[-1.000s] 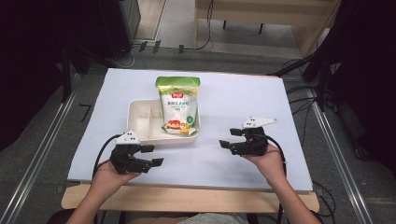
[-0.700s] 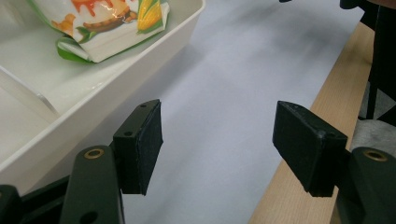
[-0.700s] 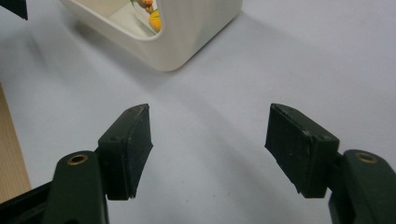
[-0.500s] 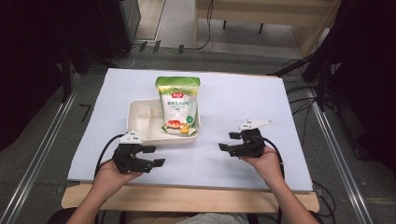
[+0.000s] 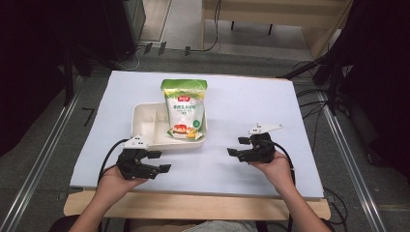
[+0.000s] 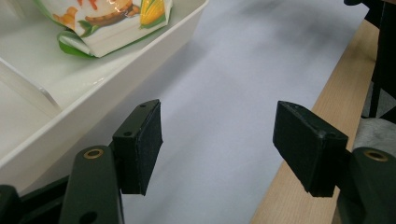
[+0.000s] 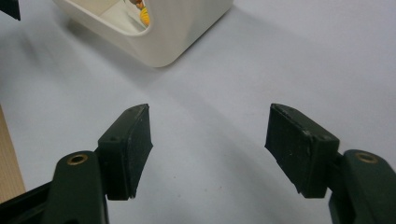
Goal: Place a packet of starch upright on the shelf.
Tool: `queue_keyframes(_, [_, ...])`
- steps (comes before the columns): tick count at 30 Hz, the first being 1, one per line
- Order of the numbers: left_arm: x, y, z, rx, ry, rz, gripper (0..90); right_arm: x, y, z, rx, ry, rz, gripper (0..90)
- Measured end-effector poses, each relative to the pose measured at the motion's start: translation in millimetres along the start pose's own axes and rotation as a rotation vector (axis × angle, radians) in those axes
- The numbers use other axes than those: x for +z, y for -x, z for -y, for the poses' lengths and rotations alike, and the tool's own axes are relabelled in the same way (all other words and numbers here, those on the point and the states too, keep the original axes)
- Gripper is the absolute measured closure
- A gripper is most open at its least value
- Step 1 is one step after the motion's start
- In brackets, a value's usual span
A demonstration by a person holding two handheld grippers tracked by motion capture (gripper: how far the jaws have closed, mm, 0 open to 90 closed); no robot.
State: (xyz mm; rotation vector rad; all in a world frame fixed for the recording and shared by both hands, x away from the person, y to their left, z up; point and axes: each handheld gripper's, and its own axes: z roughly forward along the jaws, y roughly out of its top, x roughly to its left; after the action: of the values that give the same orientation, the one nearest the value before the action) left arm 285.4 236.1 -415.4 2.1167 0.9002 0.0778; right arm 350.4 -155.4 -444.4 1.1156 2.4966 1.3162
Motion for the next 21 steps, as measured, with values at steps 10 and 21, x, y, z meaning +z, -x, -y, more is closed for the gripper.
queue_keyframes(10, [0.8, 0.4, 0.4, 0.005, -0.008, -0.009, 33.5, -0.3, 0.8, 0.3, 0.003, -0.001, 0.003, 32.0])
queue_keyframes(21, [3.7, 0.1, 1.1, 0.011, -0.034, -0.011, 33.5, 0.5, 0.6, -0.2, 0.006, -0.002, 0.01, 32.0])
